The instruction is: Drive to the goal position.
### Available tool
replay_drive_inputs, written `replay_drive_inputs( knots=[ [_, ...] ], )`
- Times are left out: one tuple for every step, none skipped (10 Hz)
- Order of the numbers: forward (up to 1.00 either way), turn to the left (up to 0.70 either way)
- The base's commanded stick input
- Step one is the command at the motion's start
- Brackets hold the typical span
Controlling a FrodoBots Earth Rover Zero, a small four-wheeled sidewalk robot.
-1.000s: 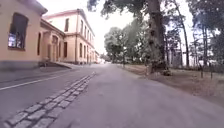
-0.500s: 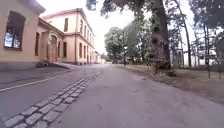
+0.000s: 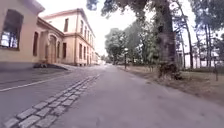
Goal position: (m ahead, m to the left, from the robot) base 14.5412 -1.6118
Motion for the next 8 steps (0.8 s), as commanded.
replay_drive_inputs(
  knots=[
    [0.85,-0.17],
    [0.85,-0.26],
    [0.85,-0.13],
    [0.85,0.01],
    [0.85,0.01],
    [0.85,0.01],
    [0.85,0.01],
    [0.85,0.01]
  ],
)
